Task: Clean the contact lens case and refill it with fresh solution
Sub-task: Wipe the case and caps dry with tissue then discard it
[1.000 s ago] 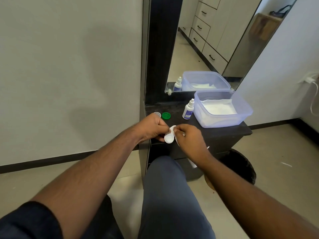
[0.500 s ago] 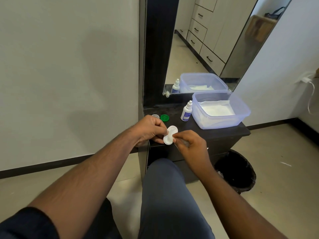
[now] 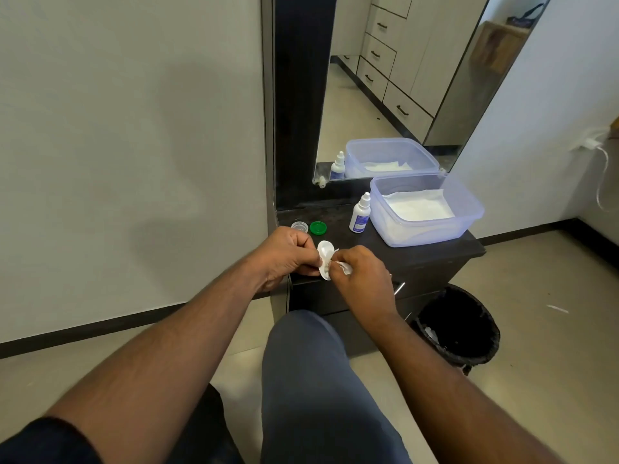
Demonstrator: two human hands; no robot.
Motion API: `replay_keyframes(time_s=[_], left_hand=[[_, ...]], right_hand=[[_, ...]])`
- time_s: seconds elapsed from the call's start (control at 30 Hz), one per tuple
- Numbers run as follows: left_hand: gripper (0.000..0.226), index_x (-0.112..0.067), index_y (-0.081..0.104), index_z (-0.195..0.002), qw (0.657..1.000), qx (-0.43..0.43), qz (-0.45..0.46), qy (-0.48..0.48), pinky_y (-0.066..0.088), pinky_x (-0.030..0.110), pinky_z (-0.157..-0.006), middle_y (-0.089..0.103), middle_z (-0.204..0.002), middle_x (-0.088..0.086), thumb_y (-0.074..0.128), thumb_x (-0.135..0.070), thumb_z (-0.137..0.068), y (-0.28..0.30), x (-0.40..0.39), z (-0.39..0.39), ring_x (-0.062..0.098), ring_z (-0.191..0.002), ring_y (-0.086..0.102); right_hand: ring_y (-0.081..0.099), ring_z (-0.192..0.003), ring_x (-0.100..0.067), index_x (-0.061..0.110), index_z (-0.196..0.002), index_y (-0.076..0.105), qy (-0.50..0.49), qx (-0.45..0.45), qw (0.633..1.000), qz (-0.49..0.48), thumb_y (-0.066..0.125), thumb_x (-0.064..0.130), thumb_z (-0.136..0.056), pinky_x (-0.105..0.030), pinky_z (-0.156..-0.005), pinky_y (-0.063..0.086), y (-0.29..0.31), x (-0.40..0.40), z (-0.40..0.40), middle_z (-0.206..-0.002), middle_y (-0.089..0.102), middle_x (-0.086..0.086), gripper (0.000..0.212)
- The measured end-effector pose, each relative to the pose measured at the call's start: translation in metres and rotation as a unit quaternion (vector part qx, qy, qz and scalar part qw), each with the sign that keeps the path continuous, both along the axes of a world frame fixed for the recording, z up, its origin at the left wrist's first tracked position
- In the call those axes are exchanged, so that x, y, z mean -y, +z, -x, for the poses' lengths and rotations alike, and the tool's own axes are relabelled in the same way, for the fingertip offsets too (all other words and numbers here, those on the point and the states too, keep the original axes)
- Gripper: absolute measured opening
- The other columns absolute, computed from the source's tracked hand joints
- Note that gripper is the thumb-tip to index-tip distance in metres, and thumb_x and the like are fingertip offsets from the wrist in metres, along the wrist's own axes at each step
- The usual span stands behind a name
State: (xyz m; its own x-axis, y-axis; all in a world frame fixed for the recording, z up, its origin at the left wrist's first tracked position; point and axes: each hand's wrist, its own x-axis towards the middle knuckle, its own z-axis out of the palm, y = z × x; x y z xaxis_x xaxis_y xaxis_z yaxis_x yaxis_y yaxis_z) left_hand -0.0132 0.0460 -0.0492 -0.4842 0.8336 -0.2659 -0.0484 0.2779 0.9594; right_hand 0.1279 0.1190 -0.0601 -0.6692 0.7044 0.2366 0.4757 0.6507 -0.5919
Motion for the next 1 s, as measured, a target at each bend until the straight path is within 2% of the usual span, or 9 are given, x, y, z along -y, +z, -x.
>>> replay_keyframes(time_s=[0.17, 0.37, 0.43, 0.5, 0.6, 0.7, 0.8, 0.9, 1.0], left_hand=[[0.022, -0.003, 0.061, -0.06, 0.999, -0.005, -0.021, 0.031, 0.058, 0.026, -0.06, 0.066, -0.068, 0.011, 0.065, 0.013, -0.074, -0.003, 0.002, -0.003, 0.019, -0.066, 0.069], [0.02, 0.0, 0.057, -0.061, 0.99, 0.012, -0.067, 0.121, 0.056, 0.022, -0.055, 0.062, -0.067, 0.012, 0.067, 0.013, -0.074, -0.01, 0.002, -0.01, 0.016, -0.063, 0.065], [0.019, 0.002, 0.057, -0.063, 0.987, 0.019, -0.077, 0.143, 0.055, 0.022, -0.053, 0.062, -0.065, 0.011, 0.068, 0.013, -0.074, -0.011, 0.001, -0.011, 0.015, -0.058, 0.065], [0.017, 0.002, 0.058, -0.065, 0.986, 0.013, -0.073, 0.147, 0.054, 0.021, -0.051, 0.061, -0.064, 0.011, 0.068, 0.012, -0.074, -0.01, 0.001, -0.012, 0.013, -0.054, 0.063], [0.019, 0.0, 0.057, -0.064, 0.985, 0.066, -0.06, 0.15, 0.057, 0.022, -0.055, 0.064, -0.076, 0.014, 0.069, 0.01, -0.075, -0.009, 0.0, -0.009, 0.016, -0.065, 0.067], [0.019, -0.004, 0.055, -0.067, 0.984, 0.09, -0.03, 0.148, 0.056, 0.02, -0.053, 0.066, -0.086, 0.013, 0.066, 0.008, -0.077, -0.004, -0.003, -0.008, 0.018, -0.072, 0.068], [0.019, -0.007, 0.053, -0.067, 0.987, 0.087, -0.007, 0.133, 0.054, 0.019, -0.049, 0.067, -0.088, 0.015, 0.063, 0.007, -0.076, 0.0, -0.005, -0.008, 0.019, -0.07, 0.07], [0.019, -0.007, 0.055, -0.065, 0.988, 0.09, 0.017, 0.125, 0.056, 0.021, -0.053, 0.067, -0.096, 0.017, 0.062, 0.006, -0.076, 0.001, -0.006, -0.007, 0.02, -0.07, 0.072], [0.014, -0.006, 0.06, -0.069, 0.986, 0.095, 0.031, 0.13, 0.055, 0.022, -0.052, 0.066, -0.1, 0.018, 0.062, 0.006, -0.076, 0.003, -0.006, -0.006, 0.022, -0.069, 0.071]], right_hand=[[0.053, -0.079, -0.012, 0.017, -0.098, 0.07, -0.021, 0.032, 0.999, 0.028, 0.06, 0.025, -0.088, -0.026, -0.067, 0.039, 0.005, 0.002, 0.004, -0.093, 0.058, 0.003, 0.016], [0.061, -0.071, -0.017, 0.005, -0.077, 0.072, -0.106, -0.009, 0.966, 0.234, 0.064, 0.016, -0.083, -0.027, -0.059, 0.045, 0.006, 0.001, 0.009, -0.076, 0.067, -0.007, 0.015], [0.062, -0.058, -0.014, 0.001, -0.078, 0.068, -0.124, -0.079, 0.895, 0.421, 0.069, 0.01, -0.082, -0.022, -0.048, 0.044, 0.012, 0.006, 0.008, -0.07, 0.063, -0.009, 0.01], [0.049, -0.035, -0.008, 0.0, -0.085, 0.065, -0.098, -0.139, 0.765, 0.621, 0.066, 0.009, -0.085, -0.016, -0.033, 0.034, 0.02, 0.012, 0.004, -0.066, 0.058, -0.008, 0.009], [0.048, -0.039, -0.008, 0.004, -0.094, 0.068, -0.094, -0.252, 0.691, 0.671, 0.067, 0.017, -0.084, -0.019, -0.034, 0.035, 0.017, 0.0, -0.004, -0.074, 0.062, -0.007, 0.016], [0.068, -0.08, -0.017, 0.014, -0.09, 0.076, -0.108, -0.246, 0.849, 0.455, 0.074, 0.019, -0.08, -0.035, -0.069, 0.054, 0.013, -0.013, -0.013, -0.087, 0.073, -0.003, 0.011], [0.065, -0.081, -0.007, 0.017, -0.092, 0.076, 0.012, -0.122, 0.982, 0.141, 0.073, 0.017, -0.081, -0.029, -0.08, 0.053, 0.006, -0.013, -0.016, -0.087, 0.072, 0.004, 0.011], [0.063, -0.081, -0.016, 0.016, -0.099, 0.075, 0.11, -0.019, 0.992, -0.062, 0.07, 0.02, -0.084, -0.034, -0.072, 0.053, -0.002, -0.009, -0.011, -0.091, 0.068, -0.003, 0.016], [0.06, -0.077, -0.014, 0.017, -0.102, 0.075, 0.123, 0.016, 0.985, -0.119, 0.066, 0.024, -0.087, -0.03, -0.063, 0.05, -0.001, -0.008, -0.006, -0.091, 0.065, -0.002, 0.018]])
